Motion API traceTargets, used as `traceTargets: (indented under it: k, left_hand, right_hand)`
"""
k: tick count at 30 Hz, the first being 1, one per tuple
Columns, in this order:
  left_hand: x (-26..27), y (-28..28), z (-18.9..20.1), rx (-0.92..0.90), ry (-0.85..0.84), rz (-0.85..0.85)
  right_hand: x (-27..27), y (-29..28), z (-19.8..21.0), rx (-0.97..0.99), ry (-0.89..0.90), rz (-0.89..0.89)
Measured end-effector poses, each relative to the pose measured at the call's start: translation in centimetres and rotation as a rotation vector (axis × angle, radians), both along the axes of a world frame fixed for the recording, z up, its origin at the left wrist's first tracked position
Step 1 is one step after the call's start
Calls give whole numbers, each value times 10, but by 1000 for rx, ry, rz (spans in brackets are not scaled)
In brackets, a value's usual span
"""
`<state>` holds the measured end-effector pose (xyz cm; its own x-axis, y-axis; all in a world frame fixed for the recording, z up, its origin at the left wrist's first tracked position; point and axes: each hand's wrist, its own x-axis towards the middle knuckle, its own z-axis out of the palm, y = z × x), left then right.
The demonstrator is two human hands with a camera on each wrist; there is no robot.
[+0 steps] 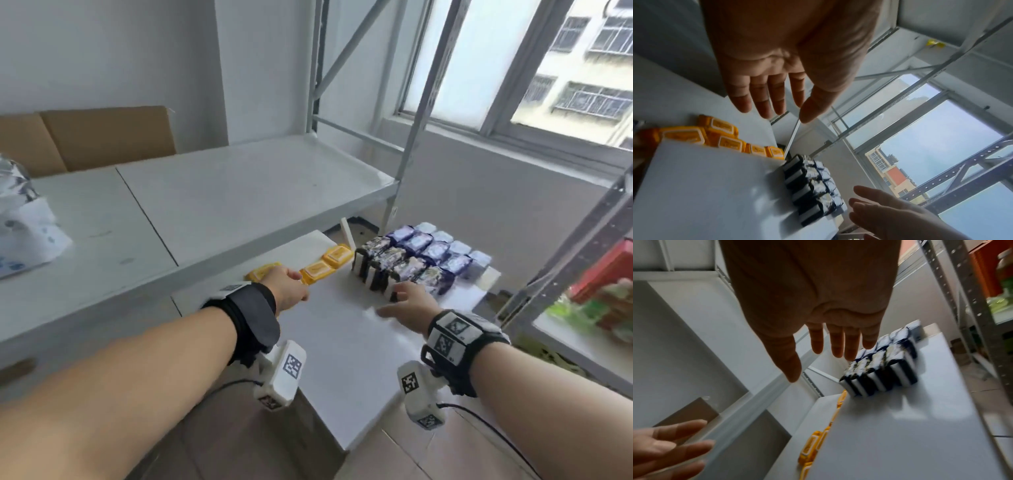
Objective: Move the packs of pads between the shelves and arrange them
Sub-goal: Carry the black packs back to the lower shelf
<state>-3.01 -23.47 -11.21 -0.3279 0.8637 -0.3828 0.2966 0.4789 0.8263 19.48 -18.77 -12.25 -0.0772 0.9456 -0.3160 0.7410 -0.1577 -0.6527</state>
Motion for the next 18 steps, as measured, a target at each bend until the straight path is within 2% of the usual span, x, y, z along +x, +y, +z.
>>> traceTargets:
  k: [4, 8, 13, 18]
  left_hand:
    - [66, 19, -20, -128, -22, -49]
    - [111, 46, -40, -175, 20, -73]
    - [155, 95, -68, -196, 37, -88]
    - [187, 165, -99, -226, 52, -35]
  right_hand:
    - [73, 19, -11, -38, -84, -15]
    - [127, 50, -27, -75, -120, -65]
    - [173, 104, -56, -125, -155, -110]
    - [206, 183, -85, -154, -171, -89]
